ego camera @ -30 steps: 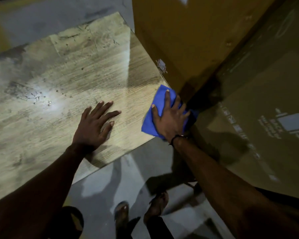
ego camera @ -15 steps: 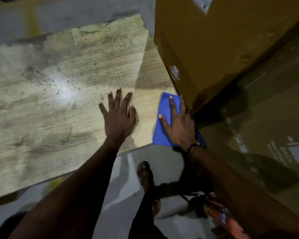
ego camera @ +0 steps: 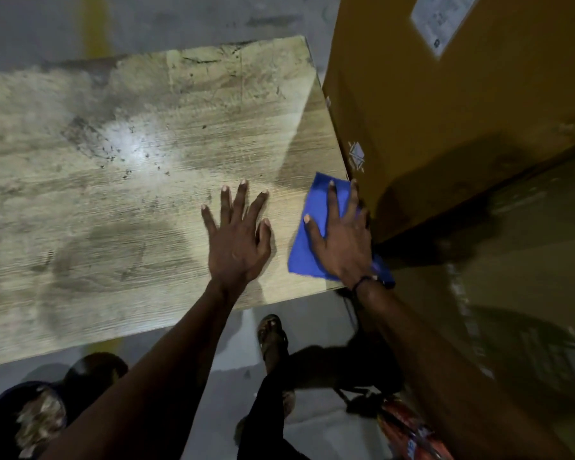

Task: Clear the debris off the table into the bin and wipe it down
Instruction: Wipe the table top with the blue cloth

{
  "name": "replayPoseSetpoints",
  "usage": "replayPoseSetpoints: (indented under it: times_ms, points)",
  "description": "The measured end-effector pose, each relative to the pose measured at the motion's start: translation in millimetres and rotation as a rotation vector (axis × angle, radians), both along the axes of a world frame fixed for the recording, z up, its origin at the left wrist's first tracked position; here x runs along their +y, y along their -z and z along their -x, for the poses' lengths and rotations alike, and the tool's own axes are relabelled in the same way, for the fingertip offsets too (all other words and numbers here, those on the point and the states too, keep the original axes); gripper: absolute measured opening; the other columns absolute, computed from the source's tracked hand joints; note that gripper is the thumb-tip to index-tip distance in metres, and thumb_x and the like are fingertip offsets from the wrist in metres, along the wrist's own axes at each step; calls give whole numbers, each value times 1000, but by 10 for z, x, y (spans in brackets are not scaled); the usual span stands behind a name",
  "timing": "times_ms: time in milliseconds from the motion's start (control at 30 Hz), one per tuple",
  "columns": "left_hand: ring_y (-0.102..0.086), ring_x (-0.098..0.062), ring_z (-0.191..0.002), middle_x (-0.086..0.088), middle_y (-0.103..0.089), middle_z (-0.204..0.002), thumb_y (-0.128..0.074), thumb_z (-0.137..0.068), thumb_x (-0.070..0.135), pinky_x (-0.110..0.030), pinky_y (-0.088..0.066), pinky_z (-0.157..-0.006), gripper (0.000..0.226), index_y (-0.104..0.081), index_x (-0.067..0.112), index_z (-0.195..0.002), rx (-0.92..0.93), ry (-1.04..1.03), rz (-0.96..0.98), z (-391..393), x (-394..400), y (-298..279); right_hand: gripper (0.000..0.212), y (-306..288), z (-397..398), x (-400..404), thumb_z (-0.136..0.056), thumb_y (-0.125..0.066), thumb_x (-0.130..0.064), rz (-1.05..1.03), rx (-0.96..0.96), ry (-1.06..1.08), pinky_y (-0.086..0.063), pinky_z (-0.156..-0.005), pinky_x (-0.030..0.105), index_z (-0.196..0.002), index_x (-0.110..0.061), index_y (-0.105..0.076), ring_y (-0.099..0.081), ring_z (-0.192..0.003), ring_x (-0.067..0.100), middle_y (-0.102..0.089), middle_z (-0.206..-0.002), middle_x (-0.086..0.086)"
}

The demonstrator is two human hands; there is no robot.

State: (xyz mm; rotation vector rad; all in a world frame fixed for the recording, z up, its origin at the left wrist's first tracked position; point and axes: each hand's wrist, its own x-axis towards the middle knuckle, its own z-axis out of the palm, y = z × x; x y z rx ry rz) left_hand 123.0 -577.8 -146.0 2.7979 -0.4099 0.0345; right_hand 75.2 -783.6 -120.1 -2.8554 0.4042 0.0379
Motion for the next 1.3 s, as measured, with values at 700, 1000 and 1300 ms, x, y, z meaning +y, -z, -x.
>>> replayPoseSetpoints:
  times_ms: [700,1000,1300]
  points:
    - [-7,-34,-164,-5,-13,-177,-29,-105,57,-66,-8,-126,66,-28,31,-166,109,-108,45,-1574,-200,-26,82,126,-868,-134,-105,-19,-73,41,41,-17,-36,-119,61,-170,-24,-6,-24,-153,53,-2,-175,23]
    - [-11,-29,-163,0,-17,-176,-31,-106,53,-62,-10,-128,62,-31,33,-164,25,-258,14,-2581,-224,-68,87,217,-2448,-289,-102,-19,-77,34,2,-62,-42,-110,65,-169,-22,-18,-37,-145,53,-15,-174,24]
    - [-9,-24,-164,5,-17,-176,-40,-104,52,-60,-10,-129,60,-34,36,-162,32,-297,67,-2588,-272,-164,87,140,-2379,-211,-101,-21,-78,55,25,-62,-37,-110,61,-170,-25,-9,-33,-144,51,-4,-178,13]
